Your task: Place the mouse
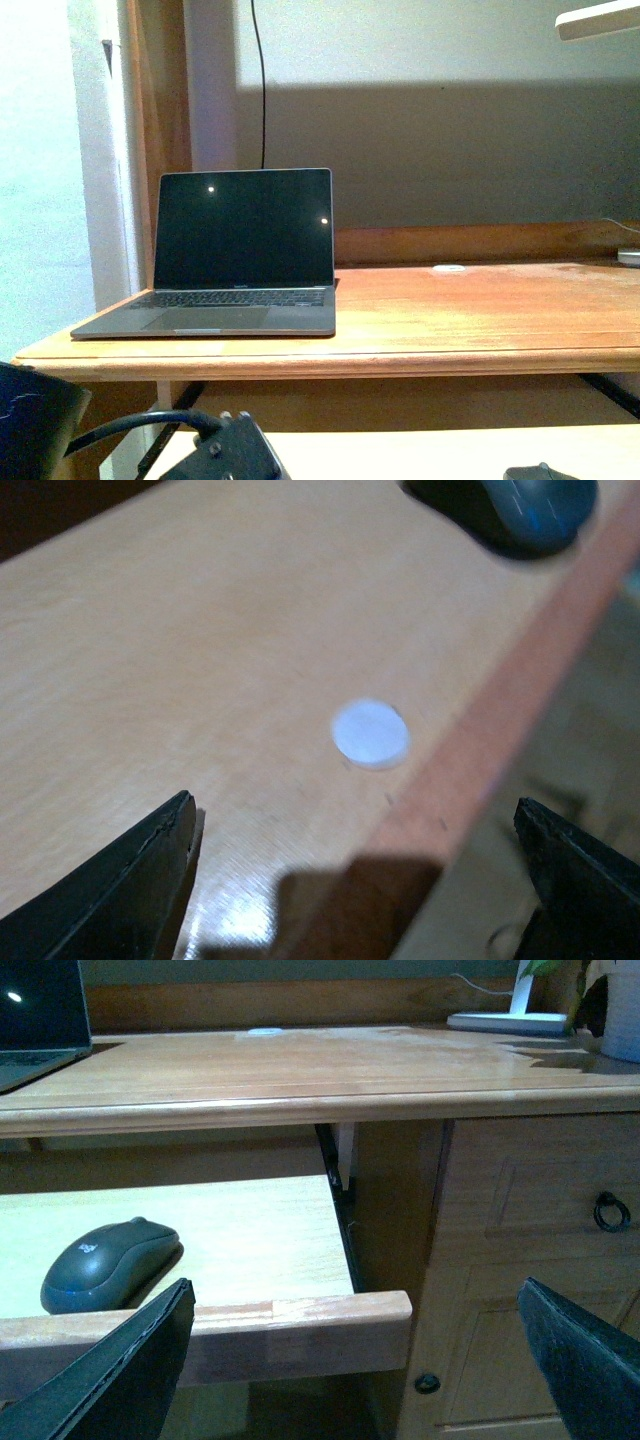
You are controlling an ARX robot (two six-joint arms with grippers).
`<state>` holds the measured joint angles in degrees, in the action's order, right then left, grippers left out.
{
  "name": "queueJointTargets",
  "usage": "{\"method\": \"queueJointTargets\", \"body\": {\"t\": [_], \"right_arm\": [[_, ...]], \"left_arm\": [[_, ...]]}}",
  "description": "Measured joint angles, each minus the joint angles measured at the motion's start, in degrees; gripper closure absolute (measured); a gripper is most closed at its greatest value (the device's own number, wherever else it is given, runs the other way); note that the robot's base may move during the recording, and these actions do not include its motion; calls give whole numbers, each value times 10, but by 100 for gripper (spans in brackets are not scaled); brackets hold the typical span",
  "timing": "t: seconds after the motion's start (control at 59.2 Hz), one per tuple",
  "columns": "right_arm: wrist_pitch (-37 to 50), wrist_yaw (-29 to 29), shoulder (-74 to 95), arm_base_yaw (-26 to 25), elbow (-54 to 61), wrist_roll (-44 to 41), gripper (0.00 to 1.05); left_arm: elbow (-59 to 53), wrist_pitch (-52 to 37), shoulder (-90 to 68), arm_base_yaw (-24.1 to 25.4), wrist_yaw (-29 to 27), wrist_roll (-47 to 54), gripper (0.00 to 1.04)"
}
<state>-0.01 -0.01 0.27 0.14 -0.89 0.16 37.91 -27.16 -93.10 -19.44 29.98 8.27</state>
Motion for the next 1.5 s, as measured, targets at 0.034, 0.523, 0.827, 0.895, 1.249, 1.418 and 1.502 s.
{"method": "queueJointTargets", "body": {"t": [0.034, 0.523, 0.827, 0.895, 1.249, 1.418, 1.502], "right_arm": [[0, 0, 0, 0, 0, 0, 7], [0, 0, 0, 0, 0, 0, 7], [0, 0, 0, 0, 0, 0, 7], [0, 0, 0, 0, 0, 0, 7], [-28, -45, 96, 49, -42, 20, 7], [14, 129, 311, 223, -162, 33, 7], [32, 189, 388, 284, -207, 37, 7]], "left_arm": [[0, -24, 12, 5, -18, -62, 8], [-138, -57, 317, -14, -412, -133, 8], [-315, 180, 715, -66, -554, -94, 43], [-337, 231, 808, -33, -508, -92, 54], [-375, 270, 925, 144, -325, -89, 102], [-375, 272, 928, 190, -301, -89, 102], [-375, 272, 928, 191, -301, -89, 102]]}}
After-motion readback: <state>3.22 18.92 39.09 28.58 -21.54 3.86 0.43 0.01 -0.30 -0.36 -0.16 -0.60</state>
